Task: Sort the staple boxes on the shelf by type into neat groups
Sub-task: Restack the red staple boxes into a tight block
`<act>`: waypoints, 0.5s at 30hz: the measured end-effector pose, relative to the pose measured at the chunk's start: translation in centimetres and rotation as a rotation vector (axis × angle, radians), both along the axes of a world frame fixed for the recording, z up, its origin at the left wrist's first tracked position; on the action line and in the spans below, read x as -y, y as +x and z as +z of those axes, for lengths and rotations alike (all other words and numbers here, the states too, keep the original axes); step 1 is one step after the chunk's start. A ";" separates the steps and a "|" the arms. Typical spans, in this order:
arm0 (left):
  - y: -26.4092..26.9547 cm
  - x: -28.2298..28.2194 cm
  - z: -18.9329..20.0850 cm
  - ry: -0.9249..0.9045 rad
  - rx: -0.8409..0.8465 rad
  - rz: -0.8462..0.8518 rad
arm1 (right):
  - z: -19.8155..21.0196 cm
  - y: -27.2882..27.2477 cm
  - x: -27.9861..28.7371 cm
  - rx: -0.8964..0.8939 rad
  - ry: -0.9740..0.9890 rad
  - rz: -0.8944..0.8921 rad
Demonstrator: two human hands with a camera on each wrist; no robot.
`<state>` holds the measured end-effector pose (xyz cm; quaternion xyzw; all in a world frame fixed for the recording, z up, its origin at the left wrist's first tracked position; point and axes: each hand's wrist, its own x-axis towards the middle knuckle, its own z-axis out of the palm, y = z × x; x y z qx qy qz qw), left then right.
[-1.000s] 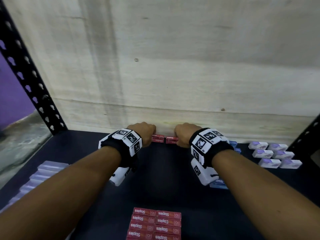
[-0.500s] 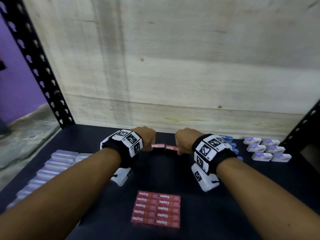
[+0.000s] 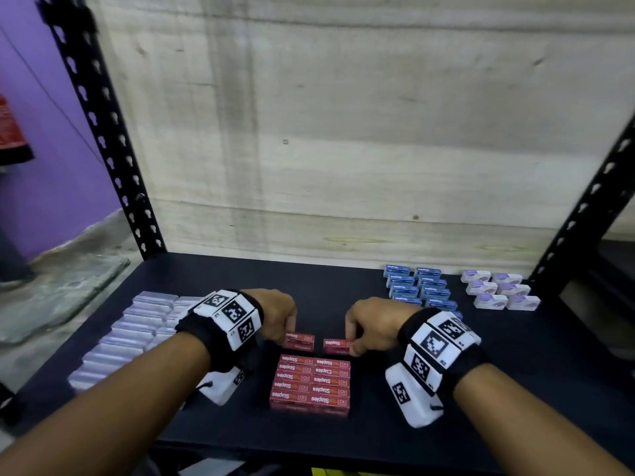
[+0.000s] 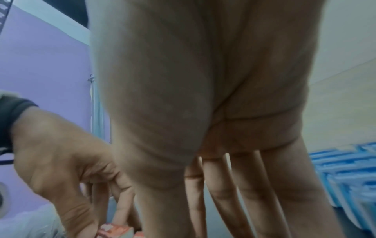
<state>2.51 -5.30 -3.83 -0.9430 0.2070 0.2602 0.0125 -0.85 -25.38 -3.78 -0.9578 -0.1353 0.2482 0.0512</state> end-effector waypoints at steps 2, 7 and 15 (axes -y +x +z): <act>-0.6 -0.2 0.2 0.007 -0.014 -0.003 | 0.1 -0.4 0.2 -0.028 0.014 -0.004; -1.4 -0.6 0.8 0.036 -0.069 -0.014 | 0.3 -0.8 0.6 -0.093 0.054 -0.006; -1.5 -0.7 1.2 0.007 -0.156 0.000 | 0.9 -0.2 0.8 -0.199 0.082 -0.044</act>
